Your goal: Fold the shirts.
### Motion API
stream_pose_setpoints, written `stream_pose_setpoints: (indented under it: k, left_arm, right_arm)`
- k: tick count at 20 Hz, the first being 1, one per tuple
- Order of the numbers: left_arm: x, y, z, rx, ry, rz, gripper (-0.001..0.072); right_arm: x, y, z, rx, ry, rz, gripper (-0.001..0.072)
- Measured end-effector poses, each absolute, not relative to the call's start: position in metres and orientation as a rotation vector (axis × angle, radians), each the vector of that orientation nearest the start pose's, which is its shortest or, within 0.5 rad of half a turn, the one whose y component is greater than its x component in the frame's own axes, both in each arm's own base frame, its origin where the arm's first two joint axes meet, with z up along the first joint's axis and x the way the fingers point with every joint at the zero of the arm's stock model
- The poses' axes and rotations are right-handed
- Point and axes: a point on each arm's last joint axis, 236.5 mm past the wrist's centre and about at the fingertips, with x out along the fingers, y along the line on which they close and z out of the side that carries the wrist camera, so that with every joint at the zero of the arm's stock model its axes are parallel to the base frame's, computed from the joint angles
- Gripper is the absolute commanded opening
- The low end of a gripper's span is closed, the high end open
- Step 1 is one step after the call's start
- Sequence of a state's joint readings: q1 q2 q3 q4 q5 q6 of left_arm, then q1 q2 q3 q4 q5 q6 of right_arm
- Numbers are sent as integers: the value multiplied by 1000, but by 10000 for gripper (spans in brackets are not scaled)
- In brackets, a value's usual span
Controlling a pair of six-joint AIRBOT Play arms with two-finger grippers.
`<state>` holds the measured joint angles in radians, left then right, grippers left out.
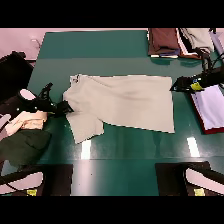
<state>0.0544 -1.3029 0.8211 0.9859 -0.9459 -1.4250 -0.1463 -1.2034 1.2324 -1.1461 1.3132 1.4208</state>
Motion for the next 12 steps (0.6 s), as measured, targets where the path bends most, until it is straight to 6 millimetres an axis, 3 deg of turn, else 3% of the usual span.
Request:
stream_pose_setpoints:
  k: [1, 2, 5, 7, 8, 9, 12]
  left_arm:
    - [343, -90, -73, -521, 1346, -207, 100]
    - [344, -90, -73, -505, 1347, -211, 23]
    - [355, -94, -52, -478, 1327, -258, 24]
    - [365, -96, -33, -455, 1305, -291, 24]
    - [370, -97, -24, -444, 1290, -305, 24]
    - [372, -98, -16, -433, 1284, -320, 24]
    - [382, -98, 0, -414, 1252, -338, 24]
  right_arm:
    - [370, 39, 72, 322, 1214, 247, 389]
    - [368, 34, 71, 328, 1218, 237, 390]
    - [353, 13, 60, 367, 1260, 192, 389]
    - [331, -6, 41, 426, 1308, 137, 416]
    - [318, -14, 30, 460, 1334, 110, 561]
    - [303, -25, 16, 499, 1361, 79, 575]
    - [255, -40, -29, 645, 1463, 3, 505]
